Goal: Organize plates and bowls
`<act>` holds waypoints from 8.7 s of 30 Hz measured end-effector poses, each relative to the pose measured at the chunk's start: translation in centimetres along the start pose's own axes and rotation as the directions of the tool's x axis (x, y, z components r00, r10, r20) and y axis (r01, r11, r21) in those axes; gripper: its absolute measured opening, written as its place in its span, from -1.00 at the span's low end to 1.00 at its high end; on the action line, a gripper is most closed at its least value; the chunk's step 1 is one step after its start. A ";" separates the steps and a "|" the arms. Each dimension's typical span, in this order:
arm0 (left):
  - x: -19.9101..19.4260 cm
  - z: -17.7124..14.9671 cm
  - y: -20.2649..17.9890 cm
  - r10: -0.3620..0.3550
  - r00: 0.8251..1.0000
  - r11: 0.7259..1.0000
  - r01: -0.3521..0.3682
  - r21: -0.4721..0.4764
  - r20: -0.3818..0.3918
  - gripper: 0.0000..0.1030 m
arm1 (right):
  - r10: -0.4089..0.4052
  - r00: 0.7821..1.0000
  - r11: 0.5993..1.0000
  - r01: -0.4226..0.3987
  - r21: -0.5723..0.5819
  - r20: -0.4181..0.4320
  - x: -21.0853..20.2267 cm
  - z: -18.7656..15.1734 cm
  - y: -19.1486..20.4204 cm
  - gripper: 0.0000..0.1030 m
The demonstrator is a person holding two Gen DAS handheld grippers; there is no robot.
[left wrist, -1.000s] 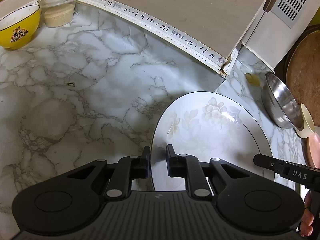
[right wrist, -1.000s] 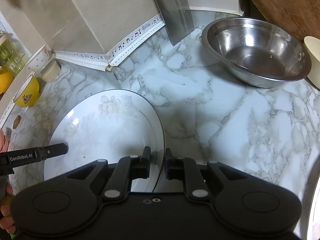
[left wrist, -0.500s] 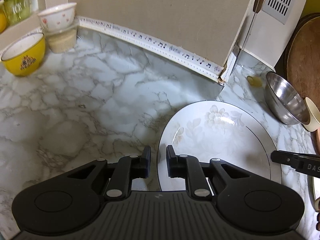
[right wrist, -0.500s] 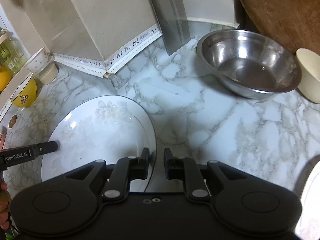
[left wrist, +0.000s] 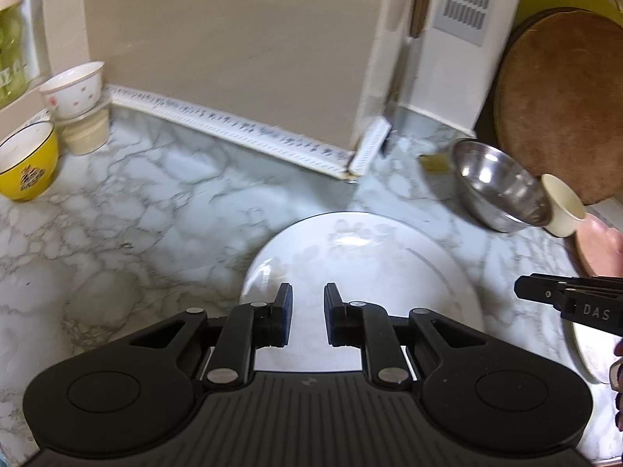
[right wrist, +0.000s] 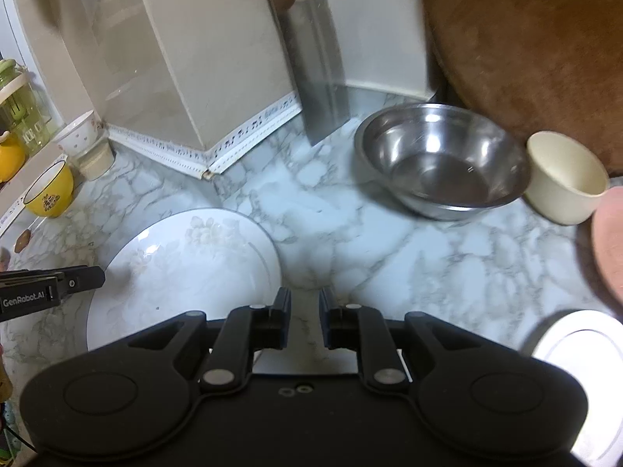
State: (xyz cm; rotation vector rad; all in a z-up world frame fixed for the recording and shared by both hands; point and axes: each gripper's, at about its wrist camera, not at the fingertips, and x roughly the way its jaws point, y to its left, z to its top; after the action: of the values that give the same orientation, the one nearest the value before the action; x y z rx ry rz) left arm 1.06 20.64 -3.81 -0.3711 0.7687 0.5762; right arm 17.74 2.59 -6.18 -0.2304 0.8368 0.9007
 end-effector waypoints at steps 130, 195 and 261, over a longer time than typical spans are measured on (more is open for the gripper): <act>5.4 0.4 -16.5 -0.471 0.855 0.878 0.478 -0.024 -0.217 -0.77 | -0.169 0.983 0.797 0.097 0.596 0.065 -10.2 -9.6 -16.1 -0.77; 6.0 -1.3 5.9 -0.219 0.957 0.958 0.174 -0.227 -0.192 -0.77 | 0.020 0.997 0.994 -0.012 0.111 -0.071 4.5 -0.1 3.7 -0.78; -2.4 1.3 -15.6 -0.353 0.934 0.909 0.328 0.259 0.057 0.58 | -0.190 0.945 0.982 0.181 0.059 0.264 -12.0 -3.6 -6.1 0.99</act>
State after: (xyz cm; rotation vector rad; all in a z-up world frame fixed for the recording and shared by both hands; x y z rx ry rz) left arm 9.84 8.24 0.46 -0.2362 0.6474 0.1646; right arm 16.44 -10.19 -0.87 -0.1496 0.5666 0.7202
